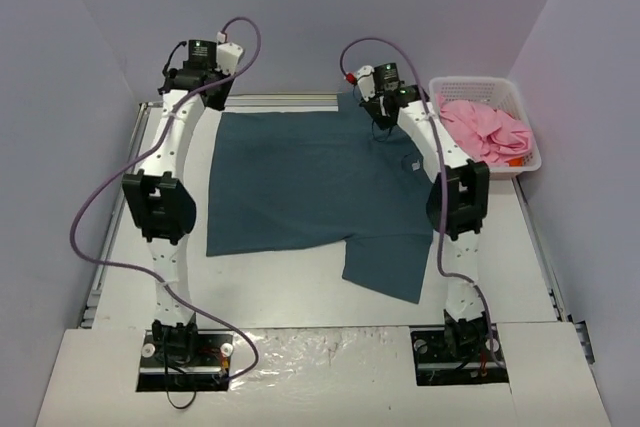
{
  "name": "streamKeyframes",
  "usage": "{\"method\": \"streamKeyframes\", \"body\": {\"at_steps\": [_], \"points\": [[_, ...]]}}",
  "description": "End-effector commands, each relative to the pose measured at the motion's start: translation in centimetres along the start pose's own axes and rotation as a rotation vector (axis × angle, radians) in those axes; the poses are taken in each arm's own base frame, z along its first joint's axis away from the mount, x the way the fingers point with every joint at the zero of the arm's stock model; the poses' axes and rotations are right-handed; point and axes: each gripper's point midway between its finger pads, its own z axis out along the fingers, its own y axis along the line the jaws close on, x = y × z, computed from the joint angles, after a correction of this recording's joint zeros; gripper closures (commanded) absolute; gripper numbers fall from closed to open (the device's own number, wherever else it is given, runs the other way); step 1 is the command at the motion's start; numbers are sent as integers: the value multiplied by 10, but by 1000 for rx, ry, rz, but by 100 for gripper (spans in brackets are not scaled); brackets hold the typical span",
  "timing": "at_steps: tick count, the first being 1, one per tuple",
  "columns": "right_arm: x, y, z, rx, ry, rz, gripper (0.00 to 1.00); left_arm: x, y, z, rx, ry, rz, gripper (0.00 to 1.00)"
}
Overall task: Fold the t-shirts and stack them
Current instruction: Flatten out the tshirt
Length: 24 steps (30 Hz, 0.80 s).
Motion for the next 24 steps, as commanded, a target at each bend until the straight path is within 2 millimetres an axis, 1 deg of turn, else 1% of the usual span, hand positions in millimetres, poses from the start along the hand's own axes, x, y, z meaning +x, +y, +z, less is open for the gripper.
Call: {"method": "streamKeyframes", "body": {"at_steps": [1,2,3,4,5,6,7,9,10,11,12,13,14,15,16,17,18,19,20,21,22,23,24], "points": [[-21,-7,-82,8,-104,11,92,-15,1,-89,-43,-82,60,75],[-23,-5,-106,-14,-141,10,89,-7,-2,-95,-43,-71,84,75],[-14,2,-110,-37,-130,5,87,6,-7,-97,-31,-49,98,75],[15,20,-103,-85,-65,-4,91,11,-9,-119,-36,-67,111,75],[18,23,-124,-103,-95,-5,91,50,-23,-107,0,20,129,75],[29,32,-129,-127,-83,-9,91,67,-28,-108,17,43,155,75],[52,48,-139,-175,-65,-14,89,101,-42,-116,42,82,182,75],[74,61,-150,-206,-48,-16,88,135,-54,-125,60,114,266,75],[93,71,-161,-225,-38,-9,88,137,-57,-144,43,53,294,75],[101,76,-166,-237,-39,-7,88,151,-62,-149,28,62,331,75],[106,82,-173,-256,-49,-3,89,191,-72,-145,44,132,380,75],[113,87,-178,-272,-53,-3,89,194,-72,-162,24,79,393,74],[123,91,-187,-275,-60,-5,88,203,-75,-167,28,71,406,74],[127,93,-191,-282,-70,-7,86,225,-83,-167,50,97,430,73],[128,92,-201,-274,-98,-11,85,225,-83,-180,35,48,434,73],[134,93,-202,-275,-95,-15,83,230,-85,-184,38,37,446,72],[143,92,-201,-271,-83,-1,82,243,-89,-184,48,48,450,71],[145,89,-204,-267,-93,11,82,243,-91,-193,52,12,453,70],[148,86,-204,-263,-91,22,80,247,-94,-194,60,5,463,69],[152,80,-204,-249,-85,39,80,255,-98,-196,72,3,470,64],[153,78,-204,-244,-80,50,80,262,-100,-197,84,15,478,62],[155,76,-203,-237,-77,58,80,265,-109,-197,133,4,493,61],[155,73,-204,-228,-75,65,79,269,-112,-197,148,5,500,61]]}}
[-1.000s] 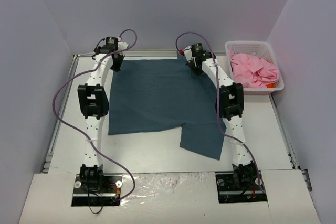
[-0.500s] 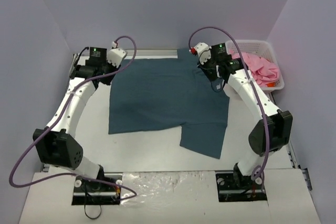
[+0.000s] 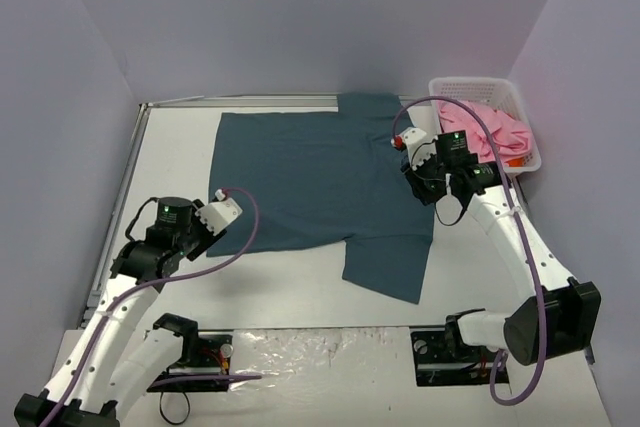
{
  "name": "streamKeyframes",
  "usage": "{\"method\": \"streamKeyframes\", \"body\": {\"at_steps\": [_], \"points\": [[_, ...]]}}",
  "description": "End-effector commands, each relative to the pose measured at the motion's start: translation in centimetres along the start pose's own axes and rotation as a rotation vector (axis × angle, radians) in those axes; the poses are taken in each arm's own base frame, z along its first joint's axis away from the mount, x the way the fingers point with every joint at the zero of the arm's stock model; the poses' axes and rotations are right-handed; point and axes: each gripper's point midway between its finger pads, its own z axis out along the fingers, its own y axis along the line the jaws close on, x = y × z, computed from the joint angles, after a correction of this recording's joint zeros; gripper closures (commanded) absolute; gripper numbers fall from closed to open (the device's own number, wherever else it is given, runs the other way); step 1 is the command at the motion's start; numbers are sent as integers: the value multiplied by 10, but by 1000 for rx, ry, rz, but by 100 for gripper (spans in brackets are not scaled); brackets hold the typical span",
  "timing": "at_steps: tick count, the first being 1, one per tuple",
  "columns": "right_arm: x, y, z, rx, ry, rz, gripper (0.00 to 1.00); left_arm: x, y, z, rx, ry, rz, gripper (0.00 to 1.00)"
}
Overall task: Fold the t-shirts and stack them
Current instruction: Flatten out the tshirt
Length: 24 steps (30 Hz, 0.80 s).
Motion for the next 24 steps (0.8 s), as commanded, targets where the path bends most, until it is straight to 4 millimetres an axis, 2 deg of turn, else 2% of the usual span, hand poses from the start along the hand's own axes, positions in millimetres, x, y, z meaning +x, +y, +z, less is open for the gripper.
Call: {"method": "streamKeyframes", "body": {"at_steps": [1,4,8,13,19,24], "points": [[5,-7,-1,4,-4,43,79,7,-24,7,103,-7,67,57],[10,-15,1,7,4,76,79,14,-38,15,166,12,99,56],[17,-14,8,-23,8,99,79,27,-50,27,209,49,145,57],[21,-16,11,-33,6,128,76,34,-51,36,201,66,204,57],[26,-19,17,-47,23,147,75,53,-57,56,209,122,268,57],[27,-22,18,-53,20,171,75,55,-56,68,185,124,291,57]]}}
